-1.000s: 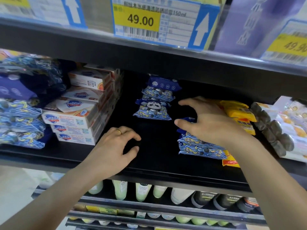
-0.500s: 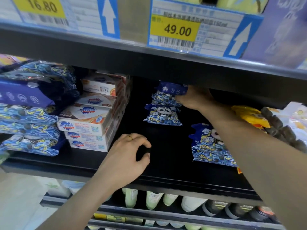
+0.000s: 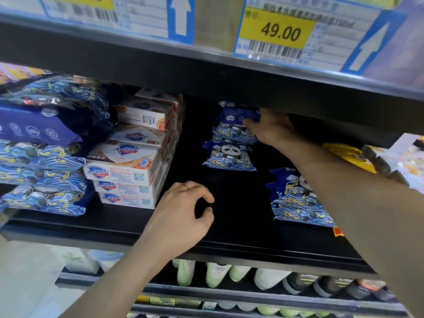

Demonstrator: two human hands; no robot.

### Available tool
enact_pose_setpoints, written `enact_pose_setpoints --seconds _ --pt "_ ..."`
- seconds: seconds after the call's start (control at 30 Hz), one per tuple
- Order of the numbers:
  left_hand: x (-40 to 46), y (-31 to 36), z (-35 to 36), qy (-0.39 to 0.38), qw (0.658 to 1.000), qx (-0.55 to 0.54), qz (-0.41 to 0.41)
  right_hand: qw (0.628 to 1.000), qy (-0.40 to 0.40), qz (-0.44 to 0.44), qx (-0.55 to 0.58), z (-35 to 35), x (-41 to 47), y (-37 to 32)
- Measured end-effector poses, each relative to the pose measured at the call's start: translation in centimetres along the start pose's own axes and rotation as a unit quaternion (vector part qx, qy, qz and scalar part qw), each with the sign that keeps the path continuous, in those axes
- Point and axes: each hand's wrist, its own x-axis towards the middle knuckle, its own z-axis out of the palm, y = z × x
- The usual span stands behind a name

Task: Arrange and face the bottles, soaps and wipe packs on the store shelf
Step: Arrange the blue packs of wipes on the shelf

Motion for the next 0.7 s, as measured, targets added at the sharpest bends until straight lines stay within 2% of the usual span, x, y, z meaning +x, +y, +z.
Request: enact_pose_setpoints --seconds 0.2,0.37,0.43,0.5,0.6,0.63,0.7 --pt "-0.2 0.3 -0.4 0.002 0.999 -0.044 -0.024 0.996 0.018 -0.092 0.008 -1.4 -5.7 -0.6" --pt "-0.1 0.4 -0.7 0.077 0.980 -0.170 -0.065 0.986 0.040 -0.163 0.021 -0.8 -12.6 -0.5" --pt "0.3 0.7 -0.9 0.088 0.953 -0.269 -0.108 0.983 0.050 -0.172 0.047 0.1 -15.1 -0.5" --pt "0.9 1.4 -1.5 0.078 0.912 -0.366 -0.169 0.979 0.065 -0.176 0.075 0.9 -17.4 -0.6" --pt "1.5 3.0 -3.4 0.026 0.811 -0.514 -0.278 0.975 0.090 -0.180 0.094 2.0 -19.8 -0.3" --pt "1.3 3.5 -4.0 0.001 0.799 -0.527 -0.288 0.974 0.095 -0.181 0.100 2.3 -20.3 -0.1" --pt "0.8 4.2 -4.7 -0.053 0.811 -0.513 -0.275 0.970 0.107 -0.186 0.111 2.9 -21.2 0.3"
